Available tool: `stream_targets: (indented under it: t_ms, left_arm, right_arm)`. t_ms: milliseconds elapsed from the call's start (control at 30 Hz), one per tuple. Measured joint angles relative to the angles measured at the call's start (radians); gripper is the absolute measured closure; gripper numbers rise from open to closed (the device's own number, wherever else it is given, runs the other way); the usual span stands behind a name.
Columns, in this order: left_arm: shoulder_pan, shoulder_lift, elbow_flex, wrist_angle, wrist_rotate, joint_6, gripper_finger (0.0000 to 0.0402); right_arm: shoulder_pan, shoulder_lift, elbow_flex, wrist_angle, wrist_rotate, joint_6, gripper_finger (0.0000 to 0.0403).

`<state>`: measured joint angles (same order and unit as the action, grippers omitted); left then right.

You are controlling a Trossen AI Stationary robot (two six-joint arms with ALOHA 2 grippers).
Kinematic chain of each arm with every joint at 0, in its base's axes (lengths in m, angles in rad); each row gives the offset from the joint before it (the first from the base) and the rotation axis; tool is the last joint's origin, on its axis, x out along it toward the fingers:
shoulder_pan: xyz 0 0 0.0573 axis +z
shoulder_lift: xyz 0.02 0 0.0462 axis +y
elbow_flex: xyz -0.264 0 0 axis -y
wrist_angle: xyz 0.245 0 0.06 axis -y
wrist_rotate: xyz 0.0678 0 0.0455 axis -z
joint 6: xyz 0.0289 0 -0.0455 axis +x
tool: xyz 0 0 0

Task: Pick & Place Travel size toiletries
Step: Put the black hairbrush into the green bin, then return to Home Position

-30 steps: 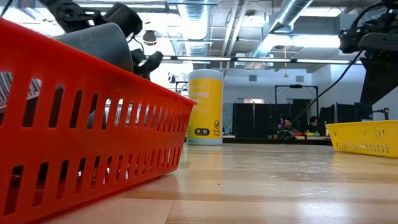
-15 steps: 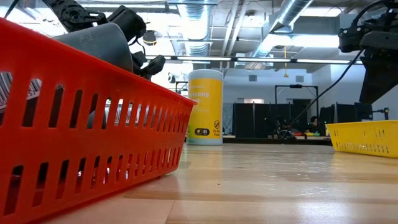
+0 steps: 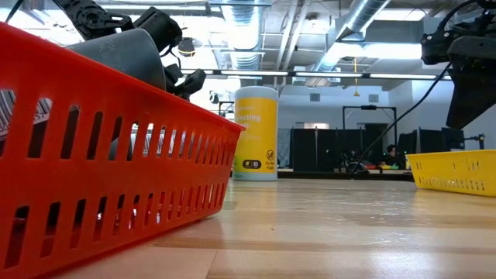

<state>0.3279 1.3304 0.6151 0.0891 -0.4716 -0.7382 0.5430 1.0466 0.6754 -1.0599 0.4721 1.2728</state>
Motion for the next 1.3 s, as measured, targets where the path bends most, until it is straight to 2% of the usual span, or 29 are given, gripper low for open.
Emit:
stream_targets:
  t_ms: [267,433,533,633,767,867,933,1133,1300]
  left_arm:
    - [0.000,0.000,0.000,-0.002,-0.010,0.000,0.0303]
    - [0.000,0.000,0.000,-0.003,-0.010,0.007,0.0291]
    - [0.000,0.000,-0.001,-0.003,-0.005,0.062,0.0290]
    - [-0.001,-0.001,-0.001,-0.002,0.052,0.114,0.0293]
    - [-0.001,-0.014,-0.002,-0.003,0.200,0.201,0.0295]
    - [-0.016,-0.040,-0.002,-0.003,0.306,0.294,0.0295]
    - [-0.046,-0.070,-0.002,-0.003,0.308,0.340,0.0295]
    - [-0.186,-0.192,-0.002,0.012,0.148,0.498,0.0295]
    - [-0.312,-0.282,-0.029,0.105,0.119,0.641,0.0295]
  right_arm:
    - [0.000,0.000,0.000,0.000,0.000,0.000,0.0267]
    - [0.000,0.000,0.000,0.000,0.000,0.000,0.0267]
    - [0.000,0.000,0.000,-0.001,0.000,0.000,0.0267]
    - [0.000,0.000,0.000,0.000,0.000,0.000,0.0267]
    - [0.000,0.000,0.000,0.008,0.014,-0.046,0.0267]
    - [0.008,0.000,0.000,0.051,0.121,-0.083,0.0267]
    - [0.022,-0.005,0.000,0.092,0.188,-0.121,0.0267]
    - [0.082,-0.054,0.000,0.178,0.331,-0.277,0.0268]
    - [0.159,-0.121,0.000,0.314,0.492,-0.500,0.0282]
